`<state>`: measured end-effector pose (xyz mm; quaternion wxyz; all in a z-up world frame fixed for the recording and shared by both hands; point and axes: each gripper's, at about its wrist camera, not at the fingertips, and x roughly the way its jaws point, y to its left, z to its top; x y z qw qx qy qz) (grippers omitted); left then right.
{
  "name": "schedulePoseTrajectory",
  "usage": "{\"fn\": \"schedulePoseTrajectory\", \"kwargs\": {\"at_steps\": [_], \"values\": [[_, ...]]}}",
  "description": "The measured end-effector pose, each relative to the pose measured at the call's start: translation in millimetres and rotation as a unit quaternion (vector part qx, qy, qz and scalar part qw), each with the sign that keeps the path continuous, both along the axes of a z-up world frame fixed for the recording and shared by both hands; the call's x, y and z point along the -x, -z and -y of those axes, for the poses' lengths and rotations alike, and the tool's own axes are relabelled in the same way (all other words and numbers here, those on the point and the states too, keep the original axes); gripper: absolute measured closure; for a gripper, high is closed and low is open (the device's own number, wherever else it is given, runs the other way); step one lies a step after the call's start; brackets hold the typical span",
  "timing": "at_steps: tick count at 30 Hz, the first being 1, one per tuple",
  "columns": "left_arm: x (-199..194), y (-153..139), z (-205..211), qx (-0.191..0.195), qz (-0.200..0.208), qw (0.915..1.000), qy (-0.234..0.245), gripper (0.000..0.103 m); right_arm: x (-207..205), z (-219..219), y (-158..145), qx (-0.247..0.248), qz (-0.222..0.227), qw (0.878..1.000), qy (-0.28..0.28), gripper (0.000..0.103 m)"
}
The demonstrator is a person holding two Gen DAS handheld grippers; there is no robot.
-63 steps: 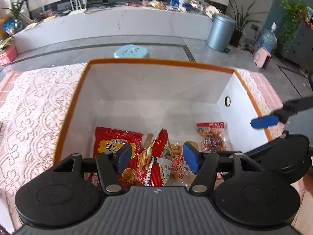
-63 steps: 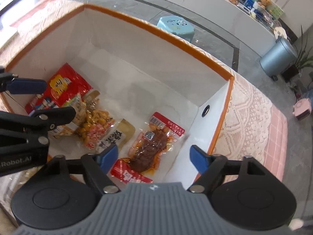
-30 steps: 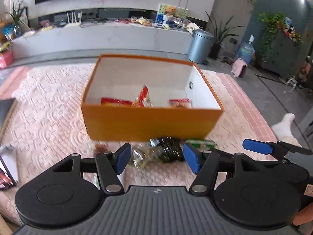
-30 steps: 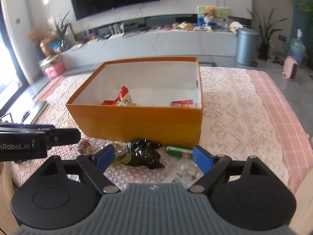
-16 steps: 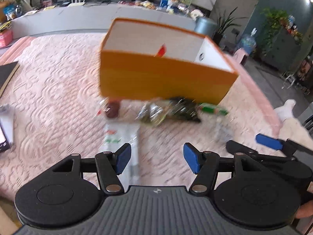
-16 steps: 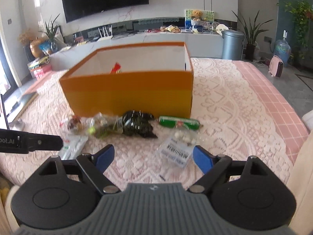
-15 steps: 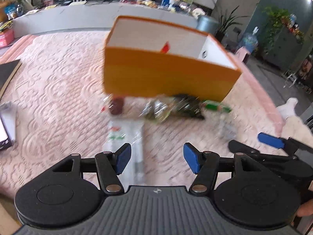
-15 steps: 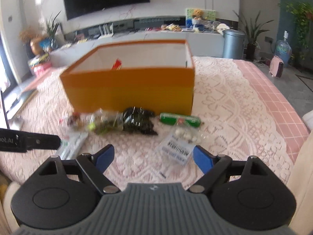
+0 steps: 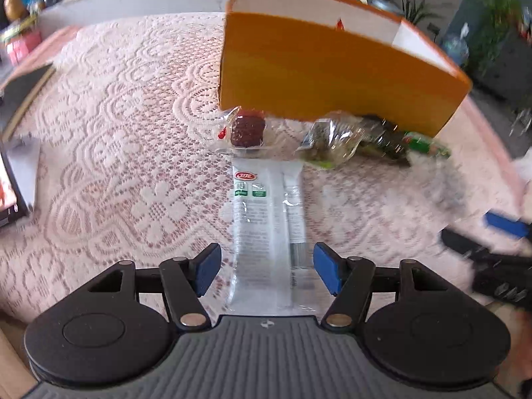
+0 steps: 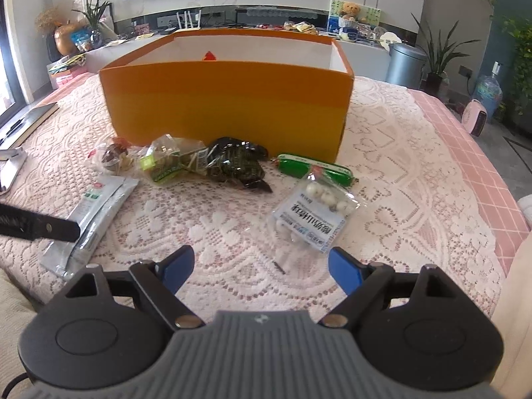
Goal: Organize snacks
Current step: 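Grasp the white strip packet with the left tool while the right tool grasps the clear candy-ball bag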
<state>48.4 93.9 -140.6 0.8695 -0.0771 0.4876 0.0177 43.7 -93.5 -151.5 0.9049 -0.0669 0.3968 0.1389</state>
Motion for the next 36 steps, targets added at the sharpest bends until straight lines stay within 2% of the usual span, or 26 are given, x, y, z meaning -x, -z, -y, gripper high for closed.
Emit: {"fn": "schedulePoseTrajectory", "kwargs": {"at_steps": [2,6,13,18,23,26,30,36], "values": [[-2.7,5.1,4.8,-0.016,0.003,0.9998,0.009,0.028,-3.4,2.5,1.8,0.002,0.004,1.000,0.003,0.018],[-7.5,10.5,8.9,-0.008,0.008,0.9997,0.019,0.026,-11.8,8.6,7.3,0.003,0.005,1.000,0.017,0.014],[-16.1,18.0,13.3,-0.026,0.025,0.9991,0.021,0.025,-34.4,23.0,13.2,-0.042,-0.010,0.997,0.071,0.009],[-17.6,22.0,20.1,-0.058,0.038,0.9971,0.032,0.043,-49.8,28.0,20.5,-0.048,-0.015,0.994,0.093,0.009],[-14.0,21.2,19.3,-0.056,0.056,0.9964,0.031,0.047,-63.0,33.4,25.5,-0.066,-0.024,0.991,0.113,0.008],[-10.0,14.5,23.4,-0.053,0.081,0.9944,0.043,0.048,-68.4,34.2,29.5,-0.074,-0.032,0.989,0.121,0.007],[-9.3,6.9,29.1,-0.036,0.103,0.9927,0.051,0.048,-75.7,32.3,33.5,-0.081,-0.042,0.988,0.126,0.008],[-10.8,5.1,25.1,-0.013,0.113,0.9929,0.036,0.048,-85.9,23.4,37.3,-0.065,-0.036,0.989,0.125,0.008]]}}
